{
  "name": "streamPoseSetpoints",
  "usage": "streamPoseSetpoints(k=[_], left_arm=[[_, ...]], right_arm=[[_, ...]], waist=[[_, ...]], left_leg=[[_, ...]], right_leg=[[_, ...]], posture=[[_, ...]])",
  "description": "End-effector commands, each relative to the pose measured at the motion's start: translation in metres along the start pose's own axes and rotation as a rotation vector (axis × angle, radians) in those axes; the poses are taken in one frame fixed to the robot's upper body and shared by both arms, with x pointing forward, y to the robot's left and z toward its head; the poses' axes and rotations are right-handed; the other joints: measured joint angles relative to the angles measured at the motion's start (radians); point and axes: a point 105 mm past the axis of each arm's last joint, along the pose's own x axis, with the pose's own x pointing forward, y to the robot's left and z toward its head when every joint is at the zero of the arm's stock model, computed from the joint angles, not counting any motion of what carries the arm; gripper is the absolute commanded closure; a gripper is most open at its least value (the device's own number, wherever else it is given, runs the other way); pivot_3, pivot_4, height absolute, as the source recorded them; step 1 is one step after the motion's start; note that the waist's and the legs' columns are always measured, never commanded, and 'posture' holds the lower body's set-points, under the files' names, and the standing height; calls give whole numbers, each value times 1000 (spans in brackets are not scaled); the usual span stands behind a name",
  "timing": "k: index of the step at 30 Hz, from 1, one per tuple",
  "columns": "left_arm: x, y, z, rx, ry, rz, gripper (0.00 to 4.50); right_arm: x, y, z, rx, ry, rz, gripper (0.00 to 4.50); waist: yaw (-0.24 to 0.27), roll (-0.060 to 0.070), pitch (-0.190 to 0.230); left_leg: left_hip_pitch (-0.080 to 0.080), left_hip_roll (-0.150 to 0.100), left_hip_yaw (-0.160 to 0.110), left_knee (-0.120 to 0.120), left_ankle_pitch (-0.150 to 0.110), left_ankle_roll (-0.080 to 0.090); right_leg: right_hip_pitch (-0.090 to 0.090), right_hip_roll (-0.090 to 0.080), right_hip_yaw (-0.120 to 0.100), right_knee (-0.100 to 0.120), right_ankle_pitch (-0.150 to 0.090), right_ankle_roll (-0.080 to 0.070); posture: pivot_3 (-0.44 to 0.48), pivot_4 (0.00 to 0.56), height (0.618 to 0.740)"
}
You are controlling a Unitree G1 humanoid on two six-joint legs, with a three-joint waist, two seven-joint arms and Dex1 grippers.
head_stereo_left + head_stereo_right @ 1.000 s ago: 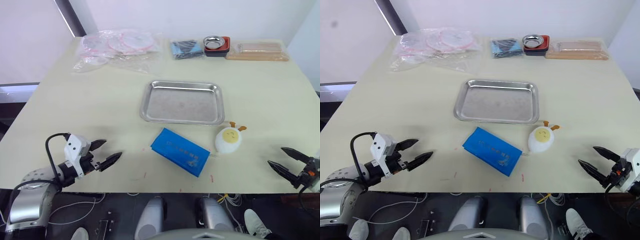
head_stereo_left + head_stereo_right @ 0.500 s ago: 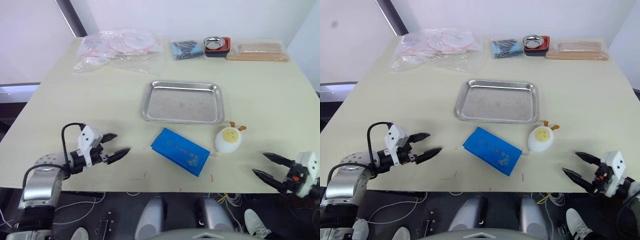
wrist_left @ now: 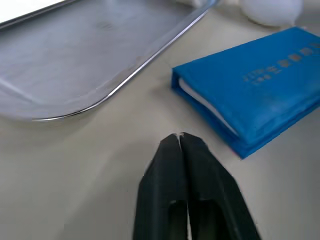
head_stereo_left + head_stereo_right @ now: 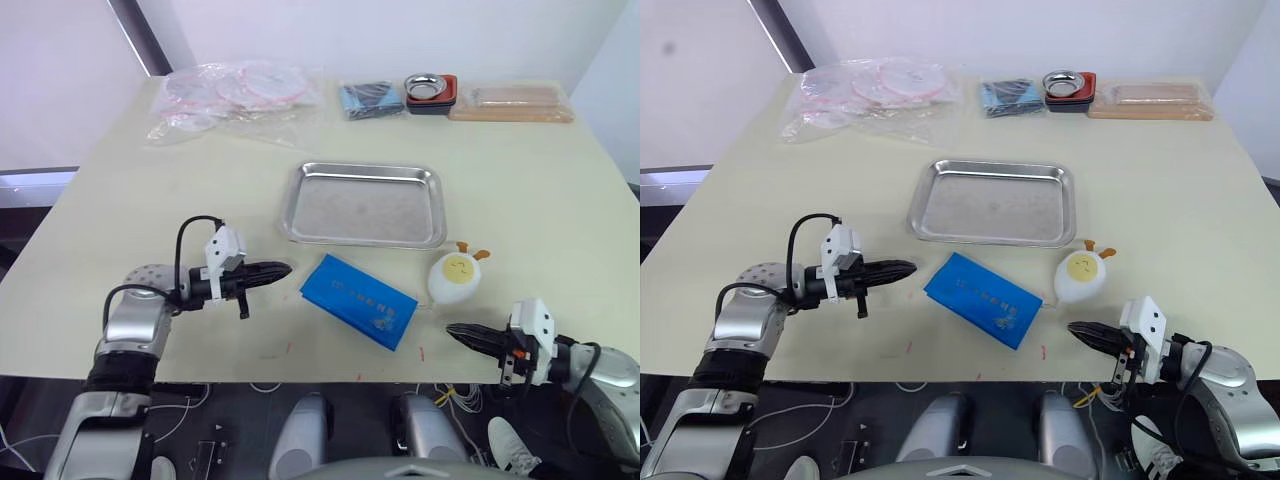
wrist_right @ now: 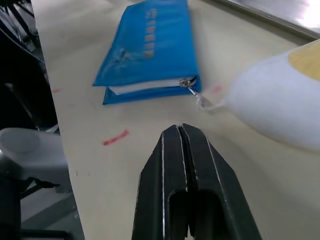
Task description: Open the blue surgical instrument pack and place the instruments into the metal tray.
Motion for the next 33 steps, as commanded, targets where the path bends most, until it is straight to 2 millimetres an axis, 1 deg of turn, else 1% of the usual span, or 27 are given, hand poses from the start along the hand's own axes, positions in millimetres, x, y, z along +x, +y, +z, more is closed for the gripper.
streamPoseSetpoints(k=[1, 4, 6, 12, 15, 21, 25, 30, 33], left_arm=[[13, -3, 9, 45, -8, -79, 4305], [23, -6, 9, 49, -8, -127, 4305], [27, -8, 8, 52, -6, -150, 4305], [33, -5, 5, 52, -8, -159, 4305], [32, -3, 3, 52, -8, -150, 4305], [22, 11, 5, 54, -28, -79, 4305], [18, 17, 2, 57, -13, -49, 4305], [22, 17, -2, 53, -15, -39, 4305], [35, 10, -3, 44, -39, -62, 4305]], right_arm=[[18, 4, 8, -70, -10, 40, 4500], [35, 0, 11, -85, -16, 44, 4500], [43, 0, 13, -89, -22, 48, 4500], [55, -6, 18, -95, -44, 49, 4500], [56, -8, 20, -98, -47, 47, 4500], [54, -8, 22, -92, -49, 45, 4500], [54, -9, 22, -91, -46, 43, 4500], [54, -10, 24, -94, -47, 40, 4500], [55, -11, 26, -97, -48, 36, 4500]], waist=[[0, 0, 0], [-4, 0, 0], [-4, 0, 0], [-1, 0, 0], [-2, 0, 0], [-2, 0, 0], [-3, 0, 0], [-2, 0, 0], [-1, 0, 0]], left_leg=[[0, 0, 0, 2, 0, 0], [0, 0, 0, 4, 0, 0], [0, 0, 0, 4, 0, 0], [-1, 0, -1, 4, 0, 0], [-1, 0, -1, 5, 0, 0], [-1, 0, -1, 5, 0, 0], [-1, 0, -1, 5, 0, 0], [-1, 0, -2, 5, 0, 0], [-1, 0, -2, 5, 0, 0]], right_leg=[[0, 0, 0, 1, 0, 0], [0, 0, 0, 2, 0, 0], [0, 1, 1, 3, 0, 0], [0, 1, 0, 3, 1, -2], [0, 1, 0, 3, 1, -2], [0, 2, 0, 3, 1, -2], [0, 2, 0, 3, 1, -2], [0, 2, 0, 3, 2, -2], [0, 2, 0, 3, 2, -2]], posture=[[0, 150, 740], [0, 150, 740], [0, 150, 740], [0, 150, 740], [0, 150, 740], [0, 150, 740], [0, 150, 740], [0, 150, 740], [0, 150, 740]])
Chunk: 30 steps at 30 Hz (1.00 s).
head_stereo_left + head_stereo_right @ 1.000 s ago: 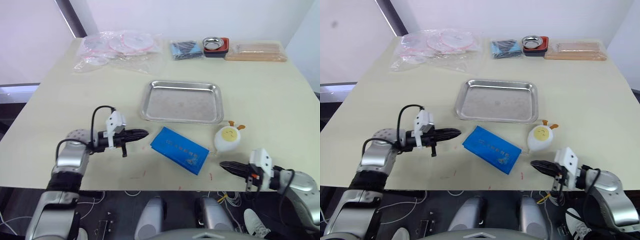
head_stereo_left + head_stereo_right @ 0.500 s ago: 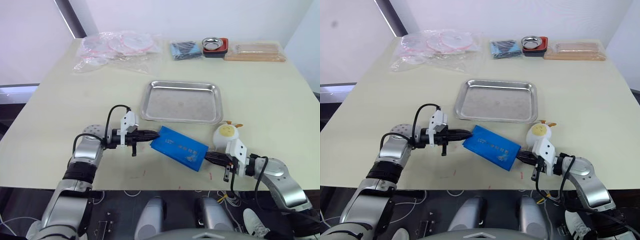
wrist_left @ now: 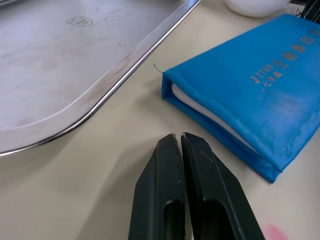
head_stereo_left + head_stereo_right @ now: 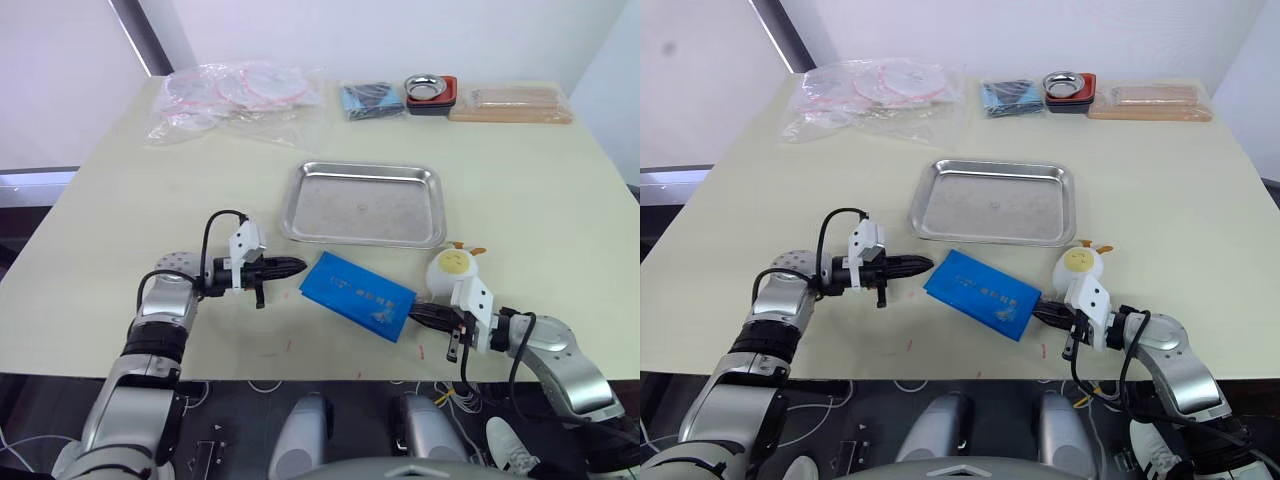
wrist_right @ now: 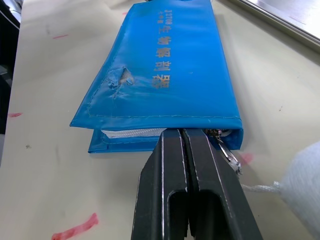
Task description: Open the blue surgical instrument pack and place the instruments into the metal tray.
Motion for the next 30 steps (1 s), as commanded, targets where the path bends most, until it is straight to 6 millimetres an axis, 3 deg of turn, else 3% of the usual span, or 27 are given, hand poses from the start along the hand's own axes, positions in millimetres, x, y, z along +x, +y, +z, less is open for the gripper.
streamPoseSetpoints(k=[1, 6, 24, 30], left_arm=[[13, -3, 10, 28, -43, -16, 4305], [19, -8, 13, 26, -66, -42, 4305], [0, -30, 2, -26, -49, -45, 4305], [-5, -25, -2, -27, -33, 13, 4305]], right_arm=[[0, -1, 15, -43, -41, 1, 4500], [1, -2, 16, -42, -42, 0, 4500], [28, -32, 22, -93, -57, -75, 4500], [24, -31, 20, -94, -47, -63, 4500]], waist=[[1, 0, 0], [0, 0, 0], [-5, 0, 0], [-5, 0, 0]], left_leg=[[0, 0, 0, 0, 0, 0], [0, 0, -1, 0, 0, 0], [0, 1, -1, 0, 0, 0], [1, 1, 0, 0, 0, 0]], right_leg=[[0, 0, 0, 0, 0, 0], [0, 0, 0, 0, 0, 0], [0, 1, 0, 0, 0, 0], [0, 1, 1, 1, 0, 0]], posture=[[0, 150, 740], [0, 150, 740], [0, 150, 740], [0, 150, 740]])
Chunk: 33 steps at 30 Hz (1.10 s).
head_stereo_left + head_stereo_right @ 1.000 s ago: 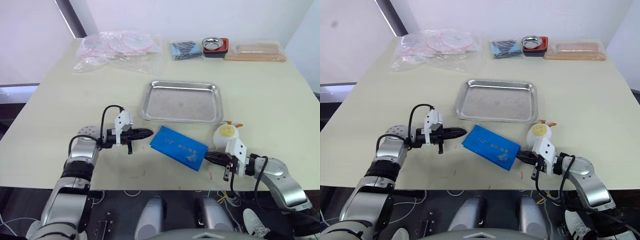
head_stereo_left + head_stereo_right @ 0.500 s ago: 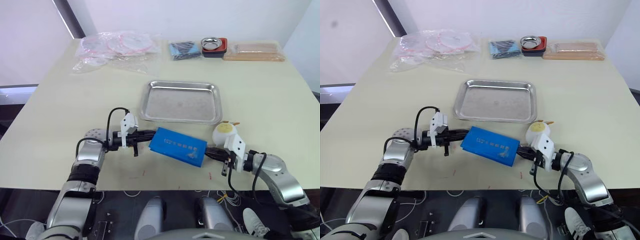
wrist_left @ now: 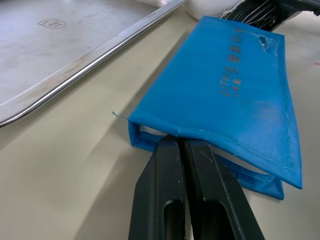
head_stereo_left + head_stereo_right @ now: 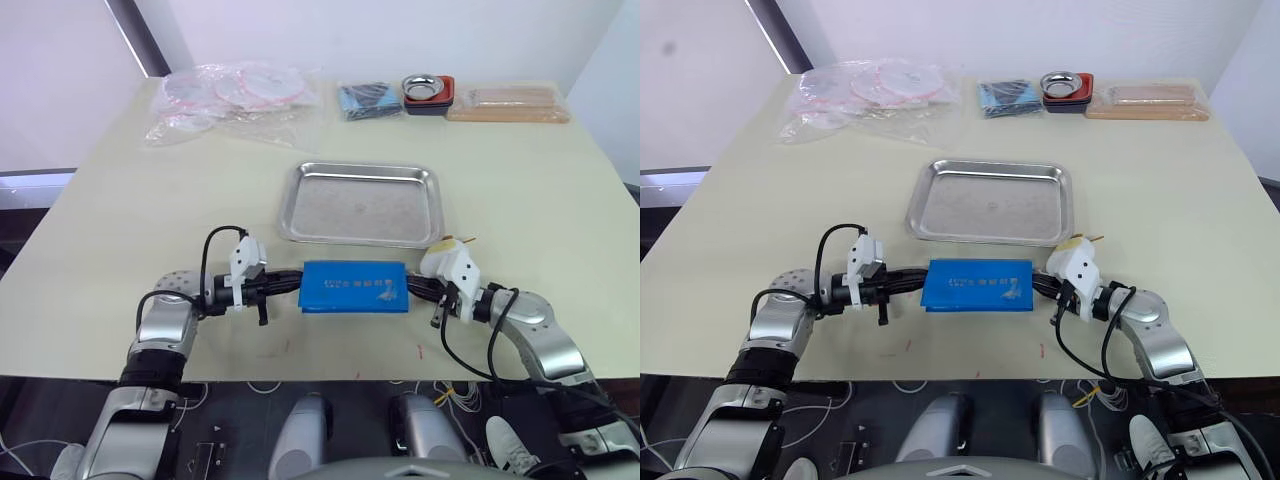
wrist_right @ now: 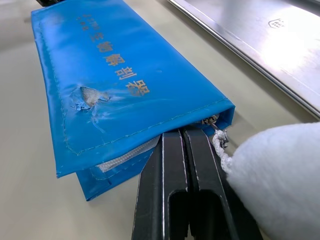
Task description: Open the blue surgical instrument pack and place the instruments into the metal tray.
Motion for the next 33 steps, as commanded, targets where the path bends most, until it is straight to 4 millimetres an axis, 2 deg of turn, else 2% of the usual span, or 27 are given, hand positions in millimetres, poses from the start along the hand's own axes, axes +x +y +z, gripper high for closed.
streamPoseSetpoints(k=[1, 4, 10, 12, 15, 16, 17, 20, 23, 28, 30, 33], left_arm=[[-2, 1, 3, 16, -2, 10, 4305], [-10, 6, 4, 30, -3, 40, 4305], [-29, 10, 12, 46, -31, 86, 4305], [-40, 8, 25, 63, -63, 84, 4305], [-50, -5, 42, 95, -84, 28, 4305], [-52, -9, 45, 102, -81, 12, 4435], [-54, -14, 48, 108, -76, -10, 4500], [-61, -29, 56, 109, -64, -84, 3839], [-64, -38, 64, 116, -48, -126, 2626], [-64, -56, 71, 133, -16, -196, 1067], [-64, -60, 71, 147, 0, -212, 211], [-66, -62, 72, 151, 4, -224, 93]], right_arm=[[0, 3, 14, -43, -44, 26, 4500], [-12, -4, 16, -61, -42, -15, 4500], [-39, 4, 19, -80, -31, 20, 4500], [-49, 11, 22, -96, -38, 76, 4500], [-51, 21, 32, -154, -78, 158, 4500], [-50, 23, 34, -176, -87, 176, 4251], [-48, 24, 36, -197, -102, 185, 3751], [-40, 26, 44, -232, -157, 217, 2873], [-29, 27, 45, -320, -176, 252, 1663], [-8, 27, 35, -512, -172, 308, 55], [-2, 30, 29, -555, -188, 334, 0], [7, 28, 27, -589, -213, 325, 0]], waist=[[0, 0, 0], [1, 0, 0], [2, 0, 0], [3, 0, 0], [2, 0, 0], [1, 0, 0], [1, 0, 0], [0, 0, 1], [1, 0, 1], [2, 0, 2], [4, 0, 2], [3, 0, 2]], left_leg=[[0, 0, 0, 0, 0, 0], [0, 0, 0, 0, 0, 0], [-1, 0, 0, 0, 0, 0], [-1, 0, 0, 0, 0, 0], [-2, 1, 0, 0, 0, 0], [-1, 1, 0, 0, 0, 0], [-1, 2, 0, 0, 0, 0], [0, 3, 2, 0, 0, 0], [0, 4, 2, 0, 0, 0], [0, 4, 4, 0, 0, 0], [0, 4, 4, 0, 0, 0], [-1, 4, 4, -1, 0, 0]], right_leg=[[0, 0, 0, 0, 0, 0], [0, 0, 0, 0, 0, 0], [-1, 0, 0, -1, 0, 0], [-1, 0, 0, -1, 0, 0], [-1, 0, 0, -1, 0, 0], [-1, 0, 0, -1, 0, 0], [-1, 0, 0, -1, 0, 0], [-1, 1, 1, -1, 0, 0], [-1, 2, 1, -1, 0, 0], [-2, 3, 3, -1, 0, 0], [-2, 3, 3, -1, 0, 0], [-3, 3, 3, -1, 0, -1]], posture=[[0, 150, 740], [0, 150, 740], [0, 150, 740], [0, 150, 740], [0, 150, 740], [0, 150, 740], [0, 150, 740], [0, 150, 740], [0, 150, 740], [0, 150, 740], [0, 150, 740], [0, 150, 740]])
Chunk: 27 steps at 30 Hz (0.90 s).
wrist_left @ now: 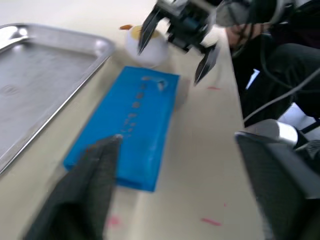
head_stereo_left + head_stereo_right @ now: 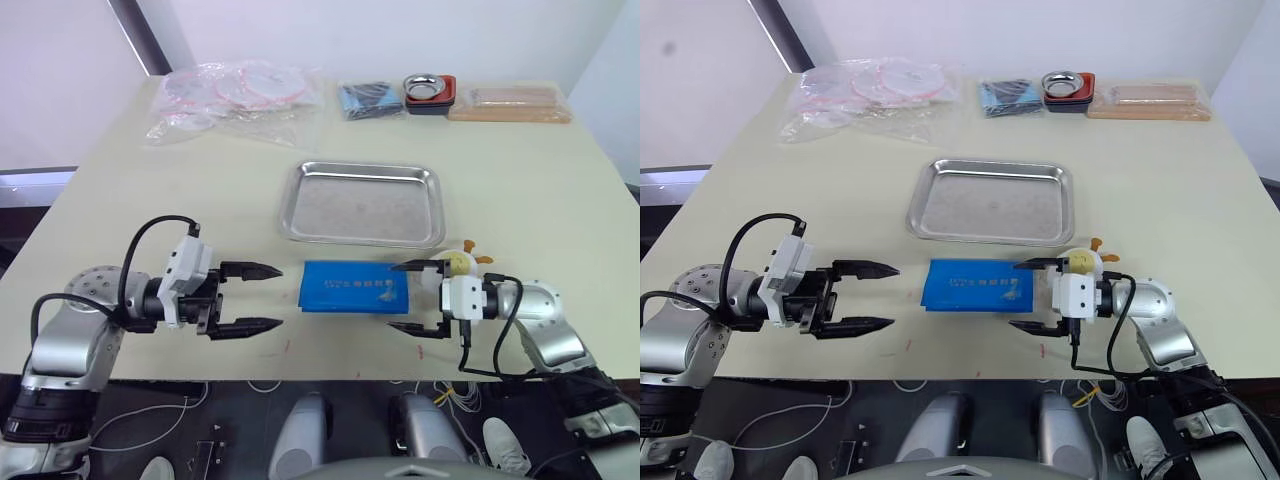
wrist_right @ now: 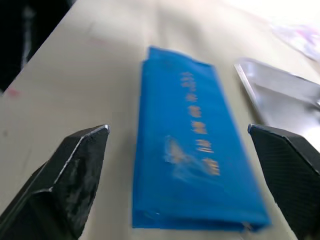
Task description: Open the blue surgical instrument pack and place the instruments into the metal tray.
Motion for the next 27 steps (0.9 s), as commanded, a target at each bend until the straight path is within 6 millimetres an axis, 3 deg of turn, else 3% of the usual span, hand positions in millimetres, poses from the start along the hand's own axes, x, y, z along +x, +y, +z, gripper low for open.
streamPoseSetpoints(k=[1, 4, 6, 7, 9, 14, 15, 22, 27], left_arm=[[-4, -4, 10, 44, -7, -20, 93], [-5, -7, 11, 48, -7, -26, 93], [-5, -8, 12, 50, -11, -27, 0], [-6, -8, 12, 51, -12, -26, 0], [-7, -9, 11, 52, -11, -27, 0], [-8, -8, 12, 58, -20, -21, 0], [-9, -8, 11, 58, -20, -21, 0], [-10, -6, 12, 67, -31, -16, 0], [-10, -6, 17, 84, -48, -10, 0]], right_arm=[[7, -7, 0, -81, -30, -17, 0], [10, -11, -6, -88, -29, -22, 0], [10, -12, -10, -88, -27, -25, 399], [10, -12, -11, -88, -28, -24, 928], [10, -12, -12, -92, -30, -24, 1404], [9, -9, -15, -93, -30, -18, 4074], [8, -9, -15, -95, -29, -17, 4401], [4, -9, -8, -91, -42, -9, 4457], [-1, -7, 16, 27, -94, 43, 4457]], waist=[[-2, 0, 0], [-5, 0, 0], [-5, 0, 0], [-5, 0, 0], [-4, 0, 0], [-4, 0, 0], [-4, 0, 0], [-2, 0, 0], [0, 0, 0]], left_leg=[[0, 0, 1, 0, 0, 0], [0, 0, 2, 0, 0, 0], [0, 0, 2, 0, 0, 0], [0, 1, 2, 0, 0, 0], [0, 1, 2, 0, 0, 0], [0, 1, 3, 0, 0, 0], [0, 1, 3, 0, 0, 0], [0, 1, 3, 0, 0, 0], [-1, 1, 2, 0, 0, 0]], right_leg=[[-1, 0, 1, 0, 0, 0], [-2, 0, 2, 1, 1, -1], [-2, 0, 2, 1, 1, -1], [-2, 1, 2, 1, 1, -1], [-2, 1, 2, 1, 1, -1], [-2, 1, 2, 1, 1, -1], [-2, 1, 3, 1, 1, -1], [-2, 1, 3, 1, 1, -1], [-2, 1, 3, 1, 1, -1]], posture=[[0, 150, 740], [0, 150, 740], [0, 150, 740], [0, 150, 740], [0, 150, 740], [0, 150, 740], [0, 150, 740], [0, 150, 740], [0, 150, 740]])
